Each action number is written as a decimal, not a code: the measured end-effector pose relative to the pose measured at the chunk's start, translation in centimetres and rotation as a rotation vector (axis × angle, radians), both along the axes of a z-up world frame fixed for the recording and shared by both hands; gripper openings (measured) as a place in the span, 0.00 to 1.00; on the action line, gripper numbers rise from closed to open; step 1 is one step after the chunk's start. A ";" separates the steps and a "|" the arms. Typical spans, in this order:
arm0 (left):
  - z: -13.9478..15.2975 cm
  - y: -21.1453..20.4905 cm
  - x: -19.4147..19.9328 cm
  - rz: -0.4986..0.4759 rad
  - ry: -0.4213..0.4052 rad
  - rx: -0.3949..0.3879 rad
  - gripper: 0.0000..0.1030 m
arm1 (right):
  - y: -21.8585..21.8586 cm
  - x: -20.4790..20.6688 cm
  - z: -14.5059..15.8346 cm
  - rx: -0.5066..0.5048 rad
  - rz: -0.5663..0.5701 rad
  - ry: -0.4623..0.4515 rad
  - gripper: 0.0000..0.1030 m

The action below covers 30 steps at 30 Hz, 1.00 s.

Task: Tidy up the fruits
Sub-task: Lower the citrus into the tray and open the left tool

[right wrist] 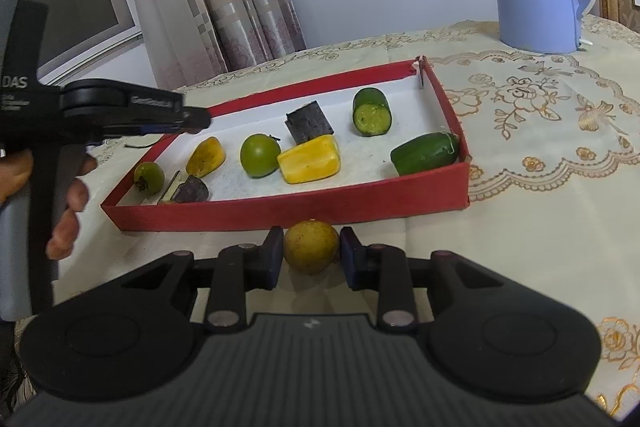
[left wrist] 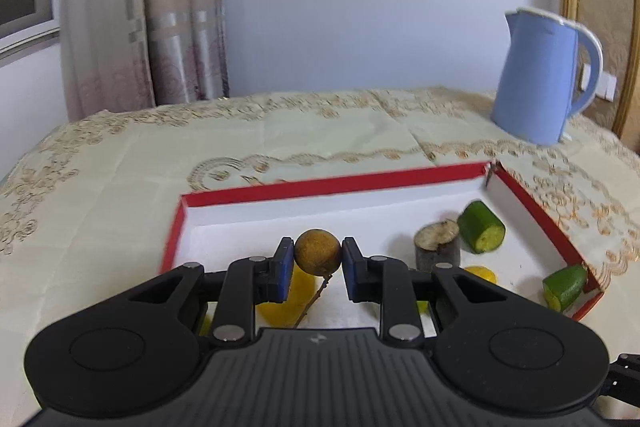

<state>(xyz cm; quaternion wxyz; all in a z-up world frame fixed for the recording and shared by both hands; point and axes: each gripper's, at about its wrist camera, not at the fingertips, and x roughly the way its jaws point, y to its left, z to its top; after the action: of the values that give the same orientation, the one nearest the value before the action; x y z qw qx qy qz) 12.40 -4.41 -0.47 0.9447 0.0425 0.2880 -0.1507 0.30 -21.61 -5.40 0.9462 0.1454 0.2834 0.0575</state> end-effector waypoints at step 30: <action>0.6 2.1 -2.8 0.091 -0.038 -0.044 0.67 | 0.0 -0.1 -0.2 0.007 0.005 -0.001 0.28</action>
<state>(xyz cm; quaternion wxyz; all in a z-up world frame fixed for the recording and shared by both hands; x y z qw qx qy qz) 9.61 -2.29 0.15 0.9566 0.0114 0.2683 -0.1132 0.18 -21.64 -5.55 0.9456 0.1480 0.2831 0.0610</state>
